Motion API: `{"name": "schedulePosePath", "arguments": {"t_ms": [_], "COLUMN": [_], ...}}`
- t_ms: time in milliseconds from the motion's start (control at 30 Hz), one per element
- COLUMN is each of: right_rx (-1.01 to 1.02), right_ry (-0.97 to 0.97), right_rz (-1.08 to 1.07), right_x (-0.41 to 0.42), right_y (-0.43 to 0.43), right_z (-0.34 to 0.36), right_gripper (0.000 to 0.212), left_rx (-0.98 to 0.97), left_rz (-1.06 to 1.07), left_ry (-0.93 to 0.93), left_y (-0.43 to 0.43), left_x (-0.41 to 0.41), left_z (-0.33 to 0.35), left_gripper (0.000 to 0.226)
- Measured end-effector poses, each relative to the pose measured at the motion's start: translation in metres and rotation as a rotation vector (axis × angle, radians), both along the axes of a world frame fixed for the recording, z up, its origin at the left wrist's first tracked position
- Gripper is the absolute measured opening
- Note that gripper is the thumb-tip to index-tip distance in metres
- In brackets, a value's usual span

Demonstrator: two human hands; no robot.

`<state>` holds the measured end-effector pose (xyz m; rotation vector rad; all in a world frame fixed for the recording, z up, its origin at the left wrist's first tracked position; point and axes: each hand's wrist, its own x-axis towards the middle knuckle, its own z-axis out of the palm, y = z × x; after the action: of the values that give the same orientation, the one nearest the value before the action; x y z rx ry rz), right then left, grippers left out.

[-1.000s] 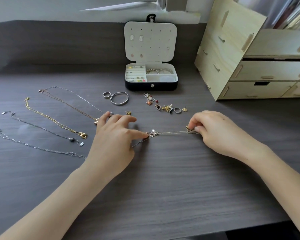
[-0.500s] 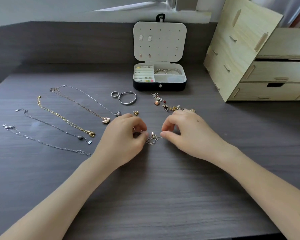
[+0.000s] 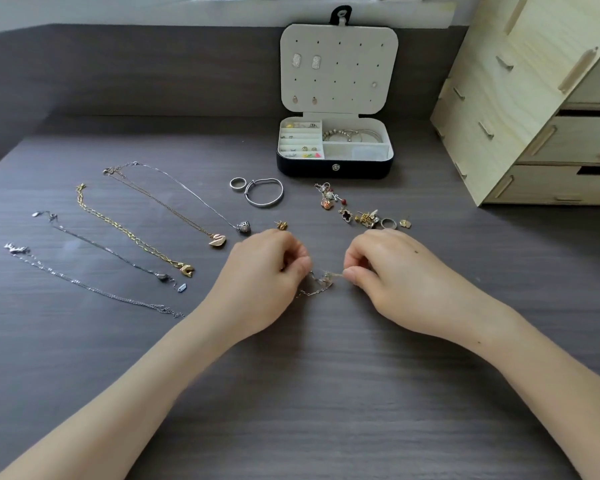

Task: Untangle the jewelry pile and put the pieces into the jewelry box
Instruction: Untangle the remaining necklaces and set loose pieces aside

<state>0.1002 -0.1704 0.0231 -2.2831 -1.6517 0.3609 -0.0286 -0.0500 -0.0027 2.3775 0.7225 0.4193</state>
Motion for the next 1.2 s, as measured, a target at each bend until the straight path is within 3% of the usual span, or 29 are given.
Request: {"name": "schedulePosePath", "arguments": {"t_ms": [100,433,600,700,1033,1200], "right_rx": [-0.024,0.058,0.101,0.148,0.192,0.314], "right_ry": [0.055,0.404,0.211,0.23,0.573,0.719], "right_rz": [-0.004,-0.06,-0.104,-0.134,-0.151,-0.128], "right_x": [0.003,0.003,0.004,0.006,0.016,0.023], "right_y": [-0.005,-0.005,-0.003,-0.004,-0.009,-0.009], "right_z": [0.006,0.007,0.002,0.002,0.017,0.017], "right_gripper": [0.026,0.01,0.012,0.016,0.018,0.023], "left_rx": [-0.121,-0.277,-0.25,-0.209,0.025,0.105], "left_rz": [0.031,-0.066,-0.07,-0.034,0.135,0.233], "left_ry": [-0.046,-0.201,-0.214,-0.206,-0.143,-0.04], "left_y": [0.002,-0.003,-0.001,0.001,0.002,0.004], "left_x": [-0.002,-0.003,-0.003,-0.004,-0.008,-0.009], "left_z": [0.003,0.001,-0.003,-0.003,0.004,0.003], "left_gripper": [0.027,0.025,0.021,0.018,0.006,0.004]}}
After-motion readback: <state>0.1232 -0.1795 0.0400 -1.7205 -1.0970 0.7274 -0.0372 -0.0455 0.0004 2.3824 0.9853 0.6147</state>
